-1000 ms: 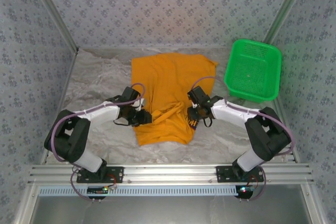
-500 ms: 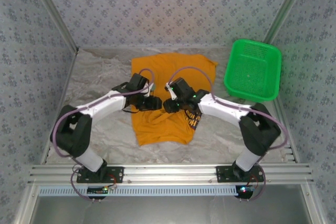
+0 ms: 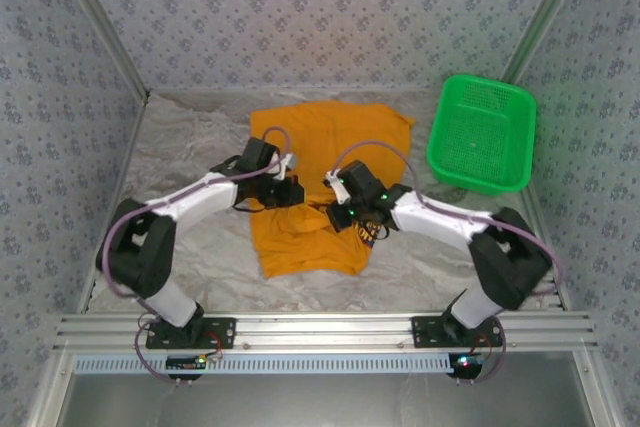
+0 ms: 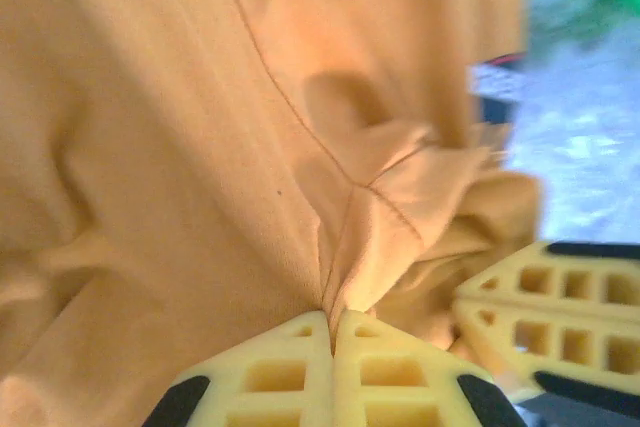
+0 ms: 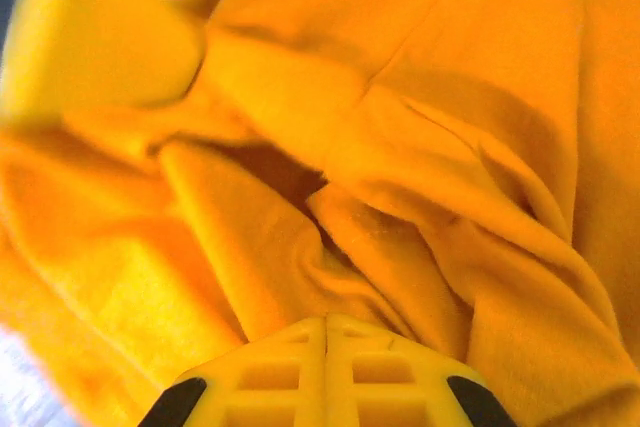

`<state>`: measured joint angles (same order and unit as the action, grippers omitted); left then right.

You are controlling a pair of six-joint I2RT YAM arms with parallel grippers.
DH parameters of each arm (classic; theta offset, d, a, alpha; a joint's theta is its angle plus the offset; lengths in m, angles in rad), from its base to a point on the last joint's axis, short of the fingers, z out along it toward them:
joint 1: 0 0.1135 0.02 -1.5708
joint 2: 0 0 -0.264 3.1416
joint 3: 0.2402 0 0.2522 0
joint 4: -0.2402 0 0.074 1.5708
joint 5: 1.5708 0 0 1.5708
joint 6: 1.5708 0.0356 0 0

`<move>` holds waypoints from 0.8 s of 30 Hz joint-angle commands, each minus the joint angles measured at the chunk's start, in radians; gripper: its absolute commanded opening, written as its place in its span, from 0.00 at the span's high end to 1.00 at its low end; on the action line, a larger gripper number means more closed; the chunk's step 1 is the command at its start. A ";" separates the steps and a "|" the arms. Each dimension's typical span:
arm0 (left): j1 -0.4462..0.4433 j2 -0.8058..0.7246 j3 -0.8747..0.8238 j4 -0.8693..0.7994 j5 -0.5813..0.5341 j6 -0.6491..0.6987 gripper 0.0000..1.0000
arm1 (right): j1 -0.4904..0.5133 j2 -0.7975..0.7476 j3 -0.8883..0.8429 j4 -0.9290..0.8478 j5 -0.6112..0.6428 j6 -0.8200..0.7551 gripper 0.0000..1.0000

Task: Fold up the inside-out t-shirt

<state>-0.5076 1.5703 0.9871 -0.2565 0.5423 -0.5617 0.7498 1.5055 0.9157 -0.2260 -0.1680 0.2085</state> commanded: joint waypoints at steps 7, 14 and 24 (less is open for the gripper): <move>0.013 -0.019 -0.259 0.312 0.255 -0.268 0.93 | 0.023 -0.086 -0.240 0.080 -0.051 -0.060 0.99; 0.013 0.035 -0.337 0.321 0.168 -0.268 0.63 | 0.049 -0.183 -0.195 0.057 -0.142 -0.161 0.67; -0.018 -0.106 -0.247 0.025 0.020 -0.091 0.52 | 0.061 -0.020 -0.037 -0.012 0.041 -0.064 0.58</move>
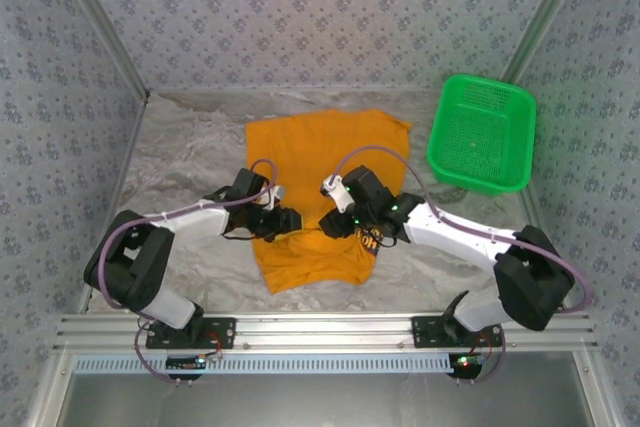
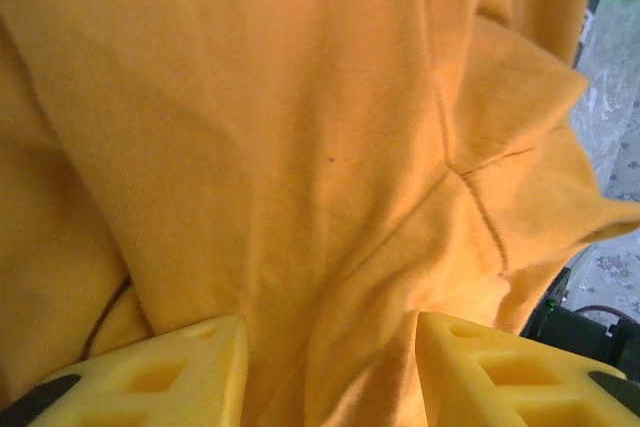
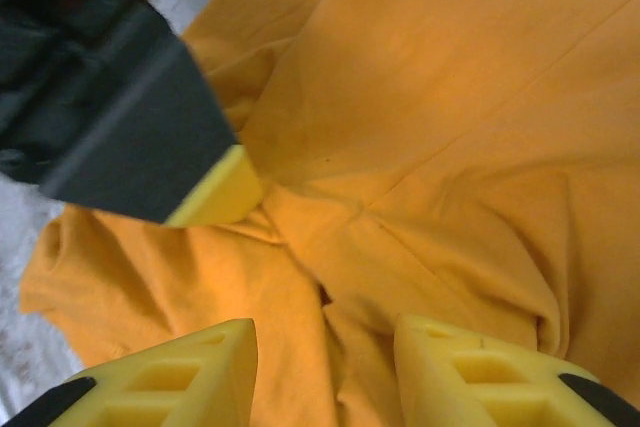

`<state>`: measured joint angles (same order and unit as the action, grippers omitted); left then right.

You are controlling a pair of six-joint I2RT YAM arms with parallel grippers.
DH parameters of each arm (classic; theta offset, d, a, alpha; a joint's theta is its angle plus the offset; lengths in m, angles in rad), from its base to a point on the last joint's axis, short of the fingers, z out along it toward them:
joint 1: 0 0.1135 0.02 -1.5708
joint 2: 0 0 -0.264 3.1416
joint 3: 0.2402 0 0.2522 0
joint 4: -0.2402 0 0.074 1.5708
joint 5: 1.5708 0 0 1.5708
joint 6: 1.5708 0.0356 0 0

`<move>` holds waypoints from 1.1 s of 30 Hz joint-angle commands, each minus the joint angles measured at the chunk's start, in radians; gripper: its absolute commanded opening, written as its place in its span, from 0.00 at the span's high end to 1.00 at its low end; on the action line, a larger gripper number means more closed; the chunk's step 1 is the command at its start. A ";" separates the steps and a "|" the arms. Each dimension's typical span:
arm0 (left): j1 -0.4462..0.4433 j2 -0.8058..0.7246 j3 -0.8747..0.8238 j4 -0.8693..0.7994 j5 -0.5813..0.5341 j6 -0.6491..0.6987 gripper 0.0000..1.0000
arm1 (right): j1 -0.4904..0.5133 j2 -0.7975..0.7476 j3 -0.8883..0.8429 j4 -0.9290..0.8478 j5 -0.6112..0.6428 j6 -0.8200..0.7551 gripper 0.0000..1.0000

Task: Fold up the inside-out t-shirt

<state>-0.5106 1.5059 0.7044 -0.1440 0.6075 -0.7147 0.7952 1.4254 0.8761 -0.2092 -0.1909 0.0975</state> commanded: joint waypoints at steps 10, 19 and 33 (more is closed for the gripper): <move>-0.058 -0.005 0.044 -0.034 -0.030 0.056 0.68 | 0.018 0.175 0.046 0.041 0.122 0.151 0.89; -0.057 -0.108 0.035 -0.023 -0.022 0.081 0.64 | -0.054 -0.048 0.031 0.005 -0.420 0.077 1.00; -0.067 -0.043 -0.014 0.020 -0.045 0.124 0.56 | -0.235 0.063 -0.112 -0.062 0.064 0.249 0.69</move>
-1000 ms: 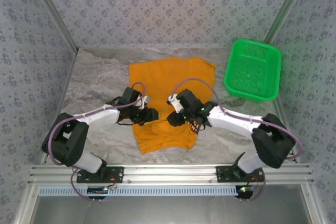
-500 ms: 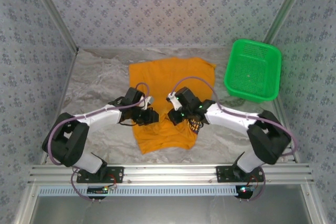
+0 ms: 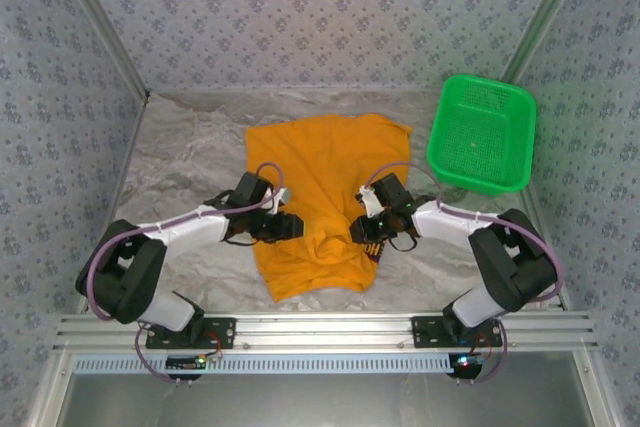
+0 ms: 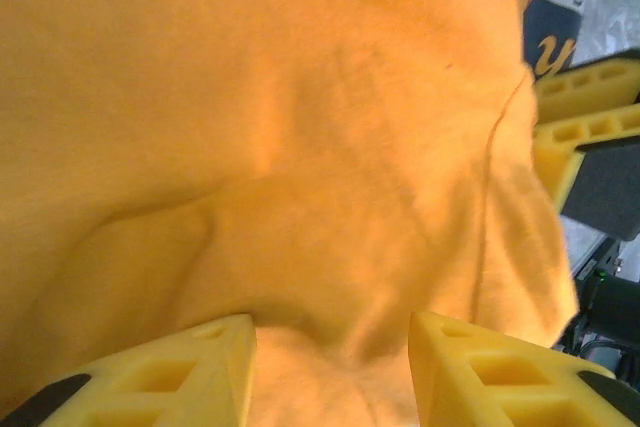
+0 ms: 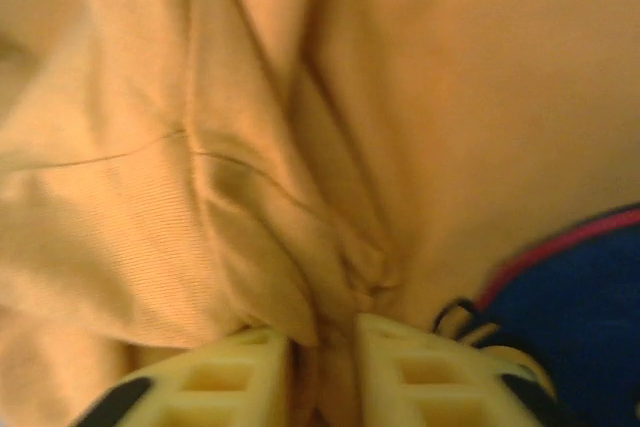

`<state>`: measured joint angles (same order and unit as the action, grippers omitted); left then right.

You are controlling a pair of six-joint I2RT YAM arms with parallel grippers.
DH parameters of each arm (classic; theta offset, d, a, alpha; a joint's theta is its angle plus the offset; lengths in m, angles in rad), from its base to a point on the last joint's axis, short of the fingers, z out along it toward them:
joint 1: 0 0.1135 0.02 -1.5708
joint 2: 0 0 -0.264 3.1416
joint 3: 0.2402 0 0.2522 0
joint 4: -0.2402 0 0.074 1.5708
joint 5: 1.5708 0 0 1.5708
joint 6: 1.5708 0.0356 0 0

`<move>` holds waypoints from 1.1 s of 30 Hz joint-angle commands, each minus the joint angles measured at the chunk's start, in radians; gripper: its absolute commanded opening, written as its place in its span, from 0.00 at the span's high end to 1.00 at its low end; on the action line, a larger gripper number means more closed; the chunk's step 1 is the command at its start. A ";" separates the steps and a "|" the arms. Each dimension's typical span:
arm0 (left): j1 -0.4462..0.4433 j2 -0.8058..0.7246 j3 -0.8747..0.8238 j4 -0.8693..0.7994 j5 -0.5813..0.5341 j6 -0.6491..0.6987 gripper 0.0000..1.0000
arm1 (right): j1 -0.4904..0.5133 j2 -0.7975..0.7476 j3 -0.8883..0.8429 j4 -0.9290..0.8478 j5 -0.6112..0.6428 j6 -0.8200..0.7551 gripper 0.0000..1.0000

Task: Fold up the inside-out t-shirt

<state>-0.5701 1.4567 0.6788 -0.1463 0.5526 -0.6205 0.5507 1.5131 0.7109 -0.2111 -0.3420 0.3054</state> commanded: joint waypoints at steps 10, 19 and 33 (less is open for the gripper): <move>-0.067 -0.059 0.073 -0.022 0.010 0.048 0.49 | 0.178 -0.238 0.105 -0.227 0.354 -0.008 0.61; -0.131 0.111 0.184 0.000 0.009 0.039 0.48 | 0.203 -0.151 0.060 -0.097 0.259 0.087 0.63; -0.050 0.105 0.094 0.248 0.223 -0.076 1.00 | 0.086 -0.080 0.154 -0.035 -0.083 0.084 1.00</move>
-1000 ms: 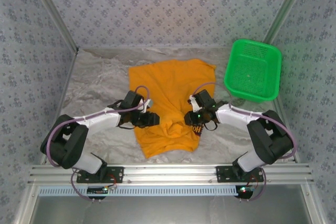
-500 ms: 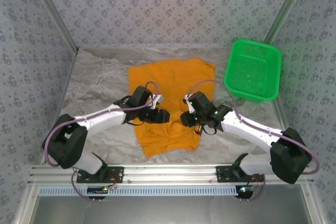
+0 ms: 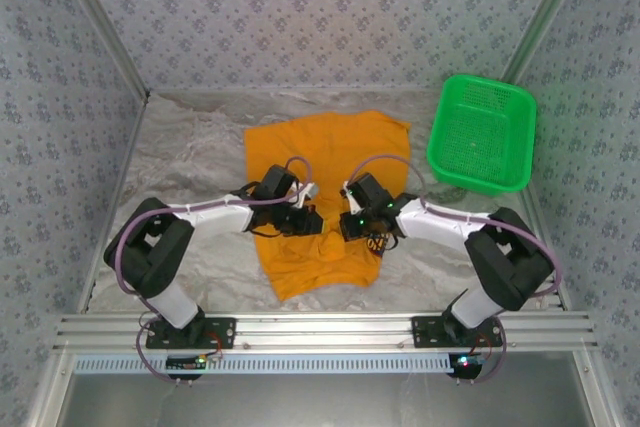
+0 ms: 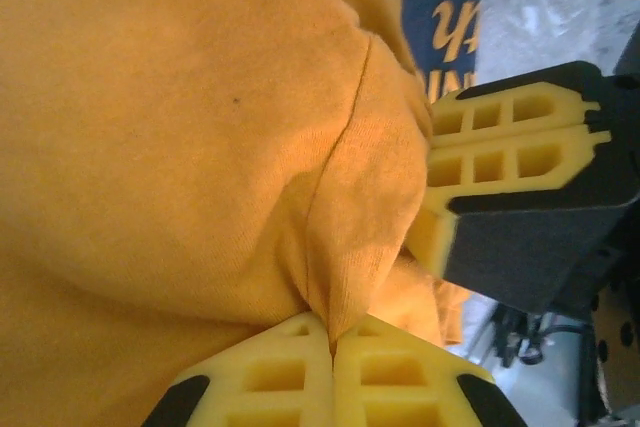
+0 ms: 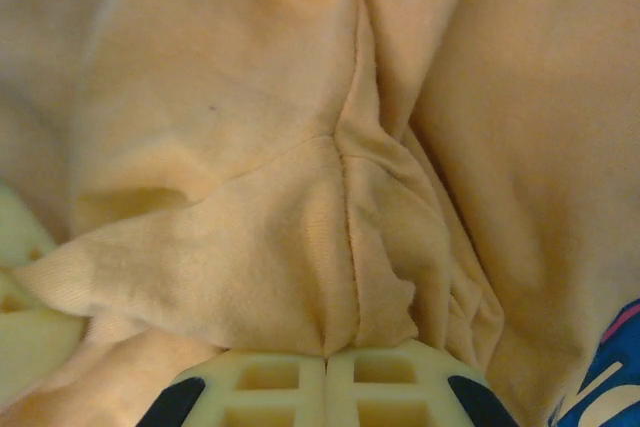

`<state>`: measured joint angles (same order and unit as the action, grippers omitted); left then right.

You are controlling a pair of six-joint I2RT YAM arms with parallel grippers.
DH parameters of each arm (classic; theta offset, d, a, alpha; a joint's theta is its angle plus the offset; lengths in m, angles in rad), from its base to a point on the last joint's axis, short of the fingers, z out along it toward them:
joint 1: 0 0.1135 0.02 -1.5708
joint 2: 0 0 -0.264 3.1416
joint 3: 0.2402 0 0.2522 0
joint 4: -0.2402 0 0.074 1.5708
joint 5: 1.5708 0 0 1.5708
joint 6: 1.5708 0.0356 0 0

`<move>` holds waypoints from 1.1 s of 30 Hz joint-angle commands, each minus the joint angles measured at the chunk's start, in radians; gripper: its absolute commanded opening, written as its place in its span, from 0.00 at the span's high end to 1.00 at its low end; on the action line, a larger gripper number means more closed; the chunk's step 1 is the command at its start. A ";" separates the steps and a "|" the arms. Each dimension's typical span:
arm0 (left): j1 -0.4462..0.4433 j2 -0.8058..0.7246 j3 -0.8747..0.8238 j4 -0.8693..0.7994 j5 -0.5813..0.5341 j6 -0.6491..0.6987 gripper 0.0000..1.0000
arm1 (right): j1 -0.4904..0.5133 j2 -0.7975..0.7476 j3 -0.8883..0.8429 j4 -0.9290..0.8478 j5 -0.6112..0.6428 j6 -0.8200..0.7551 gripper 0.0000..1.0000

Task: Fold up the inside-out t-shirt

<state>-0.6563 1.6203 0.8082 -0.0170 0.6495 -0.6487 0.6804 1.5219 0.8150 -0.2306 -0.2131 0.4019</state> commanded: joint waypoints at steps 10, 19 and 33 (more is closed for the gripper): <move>0.091 -0.017 -0.059 -0.142 -0.222 0.074 0.85 | -0.225 -0.026 -0.046 -0.175 -0.676 -0.090 1.00; 0.074 0.051 -0.049 -0.125 -0.255 0.088 0.62 | -0.262 0.025 -0.017 -0.213 -0.338 -0.142 0.78; -0.028 -0.114 0.065 -0.263 -0.188 0.126 0.52 | 0.027 -0.115 0.053 -0.215 0.113 -0.158 0.60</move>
<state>-0.6613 1.4498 0.8371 -0.2413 0.4423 -0.5388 0.6983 1.3636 0.8734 -0.4198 -0.2428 0.2314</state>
